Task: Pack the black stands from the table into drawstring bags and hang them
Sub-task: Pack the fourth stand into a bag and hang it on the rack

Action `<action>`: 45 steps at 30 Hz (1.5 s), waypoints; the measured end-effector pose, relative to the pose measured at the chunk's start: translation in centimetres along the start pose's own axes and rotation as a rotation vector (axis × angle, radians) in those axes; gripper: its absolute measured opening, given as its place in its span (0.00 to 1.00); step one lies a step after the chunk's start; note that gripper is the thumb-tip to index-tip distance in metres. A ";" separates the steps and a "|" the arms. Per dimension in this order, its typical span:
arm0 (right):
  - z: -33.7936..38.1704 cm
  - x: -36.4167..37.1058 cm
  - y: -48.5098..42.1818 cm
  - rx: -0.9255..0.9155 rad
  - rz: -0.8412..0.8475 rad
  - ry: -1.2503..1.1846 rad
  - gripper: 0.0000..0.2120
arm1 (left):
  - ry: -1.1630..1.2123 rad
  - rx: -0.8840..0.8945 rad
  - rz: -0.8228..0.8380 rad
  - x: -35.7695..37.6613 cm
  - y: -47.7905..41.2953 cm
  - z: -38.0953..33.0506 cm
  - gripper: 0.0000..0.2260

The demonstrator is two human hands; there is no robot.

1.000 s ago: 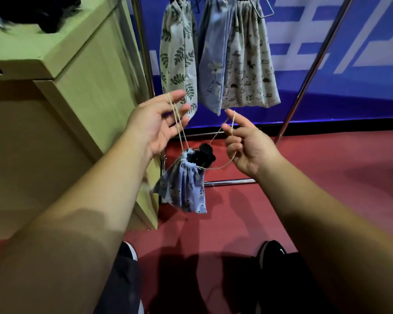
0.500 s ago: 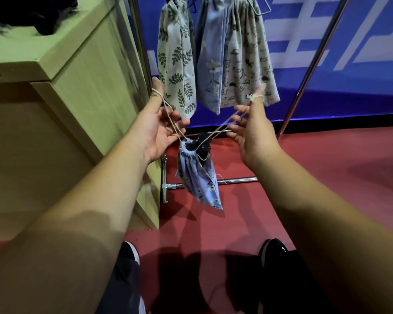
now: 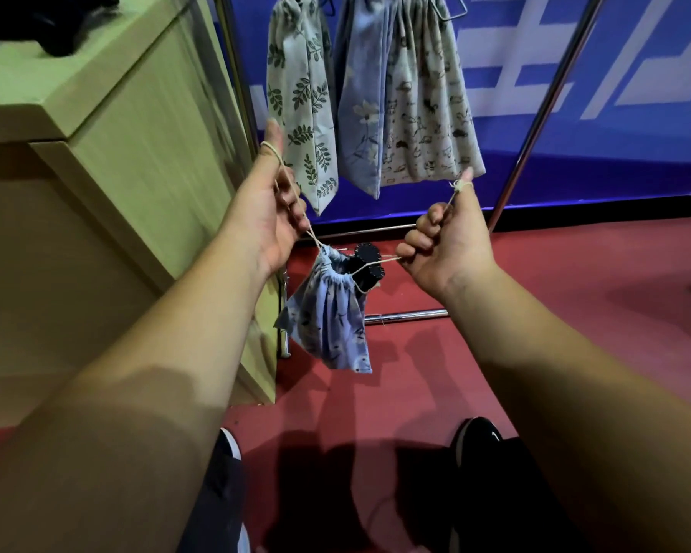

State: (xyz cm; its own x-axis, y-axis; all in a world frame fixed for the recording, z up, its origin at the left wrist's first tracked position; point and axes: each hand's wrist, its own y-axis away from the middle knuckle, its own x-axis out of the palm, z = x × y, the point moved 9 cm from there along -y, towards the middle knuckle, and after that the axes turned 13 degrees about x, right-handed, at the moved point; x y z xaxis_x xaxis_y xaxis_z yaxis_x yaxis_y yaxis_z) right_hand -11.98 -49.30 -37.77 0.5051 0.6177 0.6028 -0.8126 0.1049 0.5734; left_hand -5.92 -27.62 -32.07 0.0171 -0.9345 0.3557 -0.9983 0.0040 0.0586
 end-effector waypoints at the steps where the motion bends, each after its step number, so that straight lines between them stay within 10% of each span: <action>1: -0.1 0.0 0.0 0.002 -0.007 0.019 0.34 | -0.003 0.003 -0.002 0.1 0.0 -0.1 0.29; 11: -0.4 -0.3 0.5 -0.045 -0.080 0.147 0.29 | -0.245 0.264 -0.358 -3.6 0.8 -4.3 0.23; 22: -0.5 3.7 1.9 -0.015 0.195 0.225 0.32 | -0.882 0.503 0.248 0.5 -0.8 -4.3 0.33; 31: -1.6 3.5 0.7 0.013 0.110 0.386 0.33 | -1.417 0.095 1.054 2.9 2.6 6.5 0.30; 45: -0.8 0.3 -0.8 -0.007 -0.082 0.236 0.32 | -1.638 0.402 0.980 4.4 1.3 6.9 0.17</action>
State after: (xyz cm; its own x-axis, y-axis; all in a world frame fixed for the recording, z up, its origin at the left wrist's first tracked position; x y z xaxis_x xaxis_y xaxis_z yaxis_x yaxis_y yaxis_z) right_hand -11.39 -48.62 -38.50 0.4880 0.7717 0.4077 -0.7741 0.1669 0.6107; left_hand -7.52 -34.22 -36.87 -0.2862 -0.0350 -0.9575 -0.5854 0.7975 0.1458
